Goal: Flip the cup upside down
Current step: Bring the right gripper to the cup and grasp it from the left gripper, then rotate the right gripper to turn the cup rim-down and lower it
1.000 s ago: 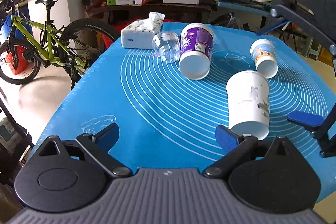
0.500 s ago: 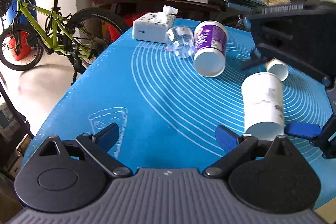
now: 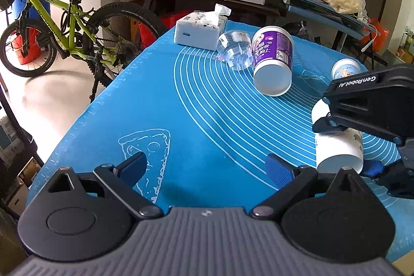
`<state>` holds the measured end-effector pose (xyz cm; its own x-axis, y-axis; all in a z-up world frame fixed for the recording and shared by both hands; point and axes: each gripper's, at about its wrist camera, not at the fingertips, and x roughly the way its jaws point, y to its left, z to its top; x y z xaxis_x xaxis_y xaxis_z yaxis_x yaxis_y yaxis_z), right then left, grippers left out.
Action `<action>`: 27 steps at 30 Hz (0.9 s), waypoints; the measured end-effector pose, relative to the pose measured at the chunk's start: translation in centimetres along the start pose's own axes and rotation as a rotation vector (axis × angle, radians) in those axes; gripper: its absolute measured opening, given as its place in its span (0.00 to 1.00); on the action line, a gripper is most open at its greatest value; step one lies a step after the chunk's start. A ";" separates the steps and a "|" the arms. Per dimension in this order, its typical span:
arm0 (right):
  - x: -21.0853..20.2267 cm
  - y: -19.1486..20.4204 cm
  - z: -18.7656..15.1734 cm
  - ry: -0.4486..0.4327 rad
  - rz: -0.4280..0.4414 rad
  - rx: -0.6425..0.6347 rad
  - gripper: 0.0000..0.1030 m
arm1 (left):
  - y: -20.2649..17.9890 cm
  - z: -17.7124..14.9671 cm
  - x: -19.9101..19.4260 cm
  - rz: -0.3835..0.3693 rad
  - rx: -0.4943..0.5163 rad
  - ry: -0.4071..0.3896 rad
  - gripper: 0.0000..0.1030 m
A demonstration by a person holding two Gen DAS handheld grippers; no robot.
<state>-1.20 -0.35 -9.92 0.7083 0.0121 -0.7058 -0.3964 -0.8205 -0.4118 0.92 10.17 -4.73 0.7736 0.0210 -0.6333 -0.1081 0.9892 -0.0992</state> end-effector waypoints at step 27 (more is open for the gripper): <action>-3.8 -1.5 -8.9 -0.118 -0.084 0.967 0.54 | -1.6 0.5 0.0 -0.013 0.029 -0.004 0.94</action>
<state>1.91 -4.19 -1.51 0.7136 0.1494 -0.6844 -0.6930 0.0080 -0.7209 1.41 8.65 -4.17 0.7775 0.0090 -0.6288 -0.0800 0.9932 -0.0846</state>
